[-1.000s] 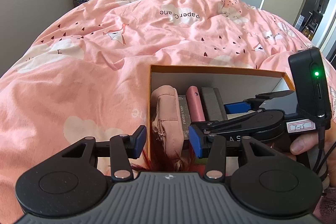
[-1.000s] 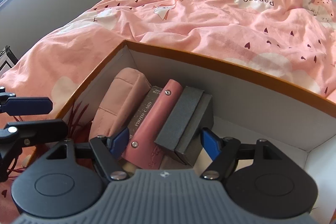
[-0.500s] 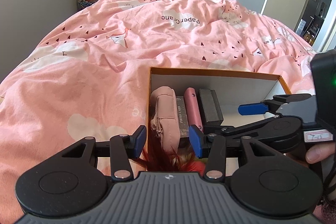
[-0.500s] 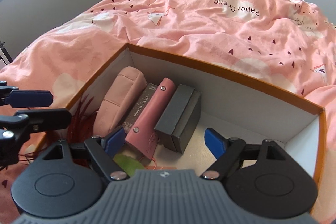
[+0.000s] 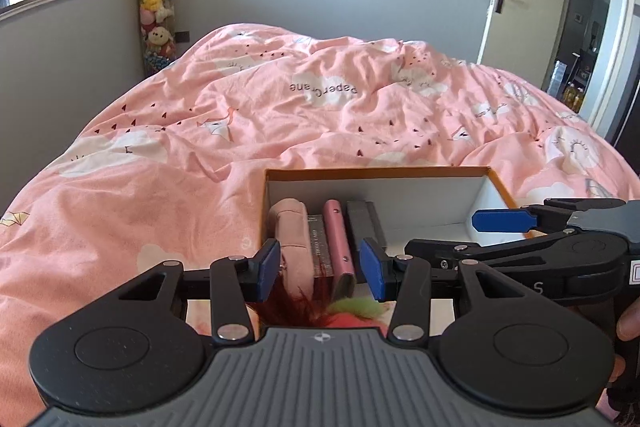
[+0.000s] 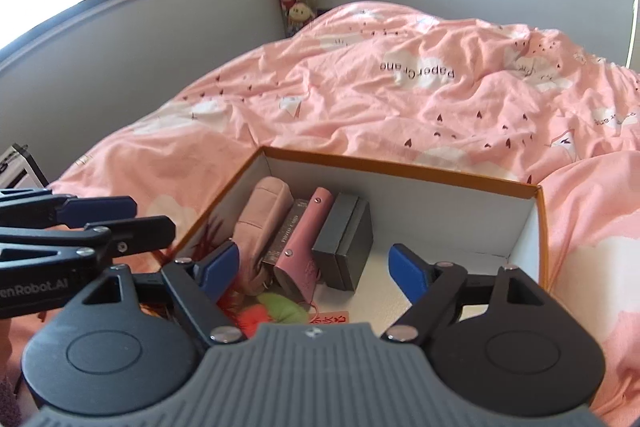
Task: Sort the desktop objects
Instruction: 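Withdraw both grippers from the box toward the remaining items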
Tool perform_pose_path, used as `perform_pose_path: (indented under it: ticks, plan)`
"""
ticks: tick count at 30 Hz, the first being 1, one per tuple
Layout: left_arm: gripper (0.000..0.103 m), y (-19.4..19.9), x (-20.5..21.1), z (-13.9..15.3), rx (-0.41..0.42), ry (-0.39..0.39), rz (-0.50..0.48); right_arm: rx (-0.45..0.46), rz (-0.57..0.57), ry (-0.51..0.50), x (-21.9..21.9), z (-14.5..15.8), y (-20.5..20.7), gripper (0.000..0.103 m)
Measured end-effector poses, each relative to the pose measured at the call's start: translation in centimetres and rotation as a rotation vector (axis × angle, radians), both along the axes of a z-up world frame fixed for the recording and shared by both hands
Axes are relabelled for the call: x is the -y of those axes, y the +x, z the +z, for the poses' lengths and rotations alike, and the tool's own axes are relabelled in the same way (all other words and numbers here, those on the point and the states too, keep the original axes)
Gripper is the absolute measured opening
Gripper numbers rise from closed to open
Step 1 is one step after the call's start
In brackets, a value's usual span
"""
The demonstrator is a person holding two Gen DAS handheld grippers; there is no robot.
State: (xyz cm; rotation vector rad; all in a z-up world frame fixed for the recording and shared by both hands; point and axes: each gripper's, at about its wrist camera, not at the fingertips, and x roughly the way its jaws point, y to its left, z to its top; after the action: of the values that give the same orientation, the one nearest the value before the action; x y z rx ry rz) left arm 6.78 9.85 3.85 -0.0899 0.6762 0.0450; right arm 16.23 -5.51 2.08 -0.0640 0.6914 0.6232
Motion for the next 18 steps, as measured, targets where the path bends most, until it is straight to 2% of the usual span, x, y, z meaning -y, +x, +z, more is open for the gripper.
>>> perform_pose_path:
  ticks: [5,11,18]
  plan:
    - [0.052,-2.0,1.5,0.2,0.018,0.052,-0.049,0.031,-0.038,0.029,1.9,0.3,-2.4,0.084]
    - [0.052,-4.3,2.5,-0.1,0.015,0.059,-0.092,0.047,-0.028,0.019,3.2,0.0,-5.5,0.084]
    - [0.052,-5.7,3.2,-1.1,-0.062,0.032,-0.164,0.021,0.000,-0.016,4.4,-1.2,-8.2,0.084]
